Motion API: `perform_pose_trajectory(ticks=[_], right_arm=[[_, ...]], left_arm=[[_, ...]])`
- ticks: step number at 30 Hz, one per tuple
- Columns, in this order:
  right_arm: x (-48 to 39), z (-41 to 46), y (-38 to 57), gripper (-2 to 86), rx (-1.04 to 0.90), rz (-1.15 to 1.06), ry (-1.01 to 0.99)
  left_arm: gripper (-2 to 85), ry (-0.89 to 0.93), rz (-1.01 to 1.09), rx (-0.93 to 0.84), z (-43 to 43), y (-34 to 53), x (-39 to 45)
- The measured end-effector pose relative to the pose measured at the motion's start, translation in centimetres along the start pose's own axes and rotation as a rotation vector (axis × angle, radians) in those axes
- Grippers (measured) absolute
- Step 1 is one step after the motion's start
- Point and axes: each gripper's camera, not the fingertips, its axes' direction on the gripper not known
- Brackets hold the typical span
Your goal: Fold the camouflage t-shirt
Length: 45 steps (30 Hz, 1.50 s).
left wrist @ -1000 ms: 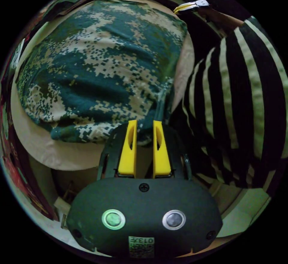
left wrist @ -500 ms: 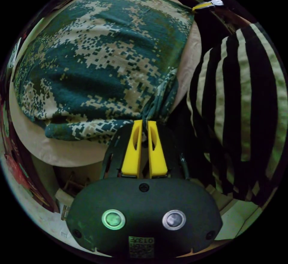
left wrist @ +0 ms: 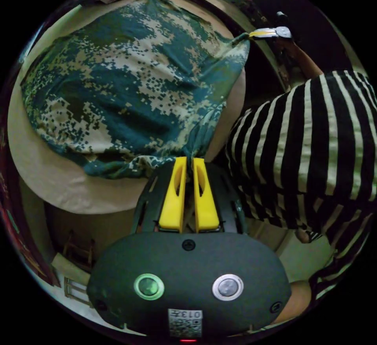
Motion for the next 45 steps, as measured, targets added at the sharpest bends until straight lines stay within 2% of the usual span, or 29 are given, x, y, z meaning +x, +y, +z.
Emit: perform_pose_trajectory(ticks=[4, 9, 14, 17, 23, 27, 30, 34, 39, 42, 45], right_arm=[[1.5, -1.7, -3.7, 1.3, 0.107, 0.024, 0.024], [2.7, 0.3, -10.9, 2.3, 0.115, 0.051, 0.085], [5.7, 2.5, -15.0, 6.5, 0.122, 0.234, -0.01], [6.2, 1.7, -13.9, 6.8, 0.172, 0.262, -0.014], [4.4, 4.3, -9.4, 7.4, 0.121, 0.232, -0.028], [3.6, 6.7, -7.8, 7.9, 0.084, 0.26, -0.083], [3.4, 7.8, -8.3, 7.8, 0.061, 0.27, -0.104], [2.7, 8.4, -10.1, 6.2, 0.026, 0.236, -0.041], [2.5, 8.4, -11.5, 2.2, -0.065, 0.163, 0.06], [3.0, 7.2, -11.7, 2.4, -0.013, 0.166, 0.07], [3.5, 6.1, -12.2, 5.3, 0.105, 0.205, -0.019]], left_arm=[[2.3, -0.057, -0.047, 0.054, -3.8, -1.0, -4.1], [4.0, -0.154, -0.124, 0.087, -7.1, -4.4, -10.3], [9.9, -0.131, -0.459, 0.183, -8.8, -3.2, -18.4], [10.3, -0.086, -0.517, 0.312, -9.5, 0.3, -18.3], [13.0, -0.167, -0.472, 0.314, -6.5, 3.6, -13.6], [13.5, -0.247, -0.481, 0.23, -4.0, 4.1, -11.9], [11.4, -0.18, -0.479, 0.203, -2.4, 3.9, -12.6], [2.9, -0.269, -0.409, 0.045, -1.6, 2.0, -13.5], [0.6, -0.258, -0.286, -0.06, -3.7, 1.9, -13.8], [0.3, -0.178, -0.298, -0.019, -5.4, 3.0, -14.8], [0.1, -0.182, -0.346, -0.073, -4.3, 3.7, -16.3]])
